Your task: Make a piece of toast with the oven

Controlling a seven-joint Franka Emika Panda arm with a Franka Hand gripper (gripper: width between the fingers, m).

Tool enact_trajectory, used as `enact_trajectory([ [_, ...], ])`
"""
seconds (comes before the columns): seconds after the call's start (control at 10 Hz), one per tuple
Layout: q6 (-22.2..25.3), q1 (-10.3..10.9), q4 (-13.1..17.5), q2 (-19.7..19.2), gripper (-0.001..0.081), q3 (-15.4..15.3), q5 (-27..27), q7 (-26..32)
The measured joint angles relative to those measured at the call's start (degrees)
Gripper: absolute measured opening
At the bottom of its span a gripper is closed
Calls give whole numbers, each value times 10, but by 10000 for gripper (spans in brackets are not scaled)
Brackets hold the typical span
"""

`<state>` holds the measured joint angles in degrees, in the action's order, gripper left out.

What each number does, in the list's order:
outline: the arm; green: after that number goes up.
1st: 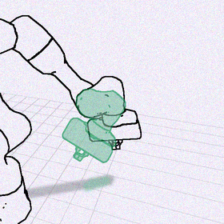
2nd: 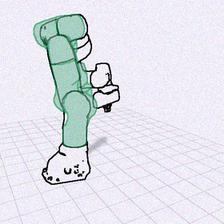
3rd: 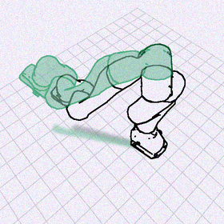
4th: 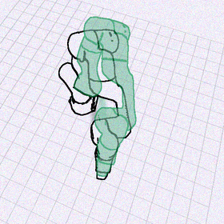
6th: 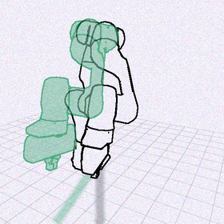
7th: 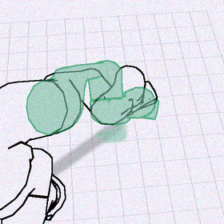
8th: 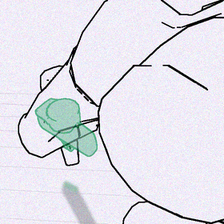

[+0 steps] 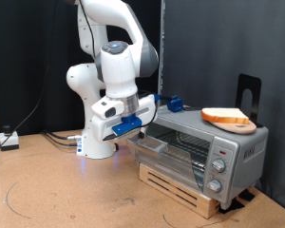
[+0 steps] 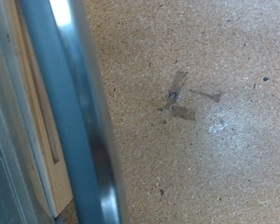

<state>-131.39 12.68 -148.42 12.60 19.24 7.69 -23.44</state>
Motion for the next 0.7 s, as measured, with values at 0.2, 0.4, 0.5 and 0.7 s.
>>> enact_trajectory([
  [0.2, -12, -4, 4, -14, 809, 1, -2, 0],
  [0.4, -31, -11, 7, -32, 809, 2, -8, -1],
  [0.5, -41, -15, 8, -43, 809, 3, -12, -1],
  [0.7, -61, -22, 12, -67, 809, 4, -14, -1],
])
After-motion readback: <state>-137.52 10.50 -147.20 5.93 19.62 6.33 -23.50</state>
